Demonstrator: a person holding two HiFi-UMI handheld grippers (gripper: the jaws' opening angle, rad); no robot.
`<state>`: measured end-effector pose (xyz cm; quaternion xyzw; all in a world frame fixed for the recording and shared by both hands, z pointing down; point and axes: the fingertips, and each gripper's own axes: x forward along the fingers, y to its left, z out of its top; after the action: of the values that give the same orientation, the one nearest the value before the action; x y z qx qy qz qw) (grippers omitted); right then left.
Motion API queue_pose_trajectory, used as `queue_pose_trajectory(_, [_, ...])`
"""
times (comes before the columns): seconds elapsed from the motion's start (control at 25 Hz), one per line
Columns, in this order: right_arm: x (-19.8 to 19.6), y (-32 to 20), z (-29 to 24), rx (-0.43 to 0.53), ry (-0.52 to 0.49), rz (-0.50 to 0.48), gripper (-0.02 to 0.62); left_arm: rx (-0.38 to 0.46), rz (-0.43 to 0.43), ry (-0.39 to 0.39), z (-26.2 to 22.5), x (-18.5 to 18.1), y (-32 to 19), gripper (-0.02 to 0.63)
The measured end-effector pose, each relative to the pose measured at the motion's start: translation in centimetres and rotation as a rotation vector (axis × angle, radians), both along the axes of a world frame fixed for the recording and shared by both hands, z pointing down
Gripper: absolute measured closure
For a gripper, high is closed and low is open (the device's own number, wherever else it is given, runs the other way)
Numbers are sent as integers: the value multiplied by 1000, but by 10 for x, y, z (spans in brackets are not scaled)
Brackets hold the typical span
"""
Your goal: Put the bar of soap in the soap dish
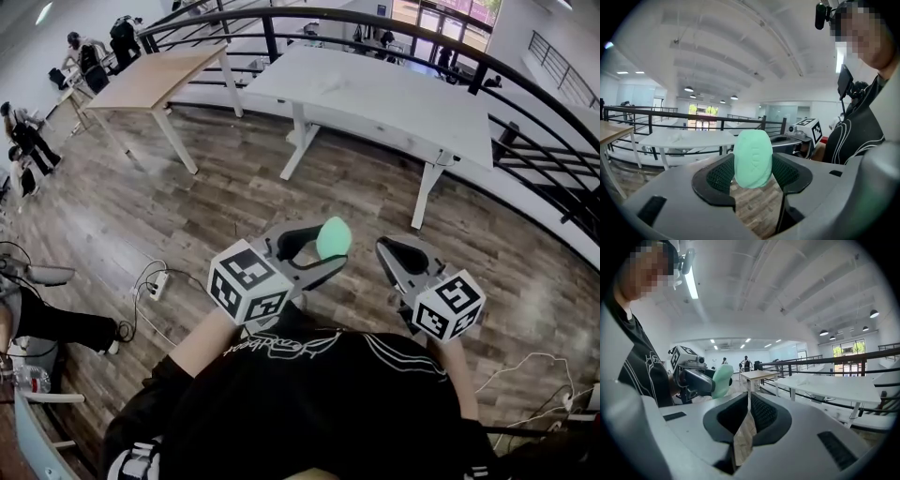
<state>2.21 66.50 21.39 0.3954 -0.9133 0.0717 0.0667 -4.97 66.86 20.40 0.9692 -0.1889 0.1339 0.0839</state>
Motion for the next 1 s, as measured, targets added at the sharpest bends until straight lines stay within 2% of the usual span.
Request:
queue_pose_trajectory(0.28, [4, -14, 20, -47, 7, -4, 571, -32, -3, -7, 13, 3, -14, 347])
queue_pose_trajectory(0.52, [1, -51, 30, -37, -14, 20, 571, -39, -15, 15, 27, -7, -52, 348])
queue_pose_trajectory(0.76, [3, -116, 36, -44, -17, 26, 571, -64, -16, 25, 36, -5, -118, 347])
queue_pose_trajectory(1.0, [2, -220, 40, -67, -41, 33, 571, -95, -10, 6, 43, -3, -221, 348])
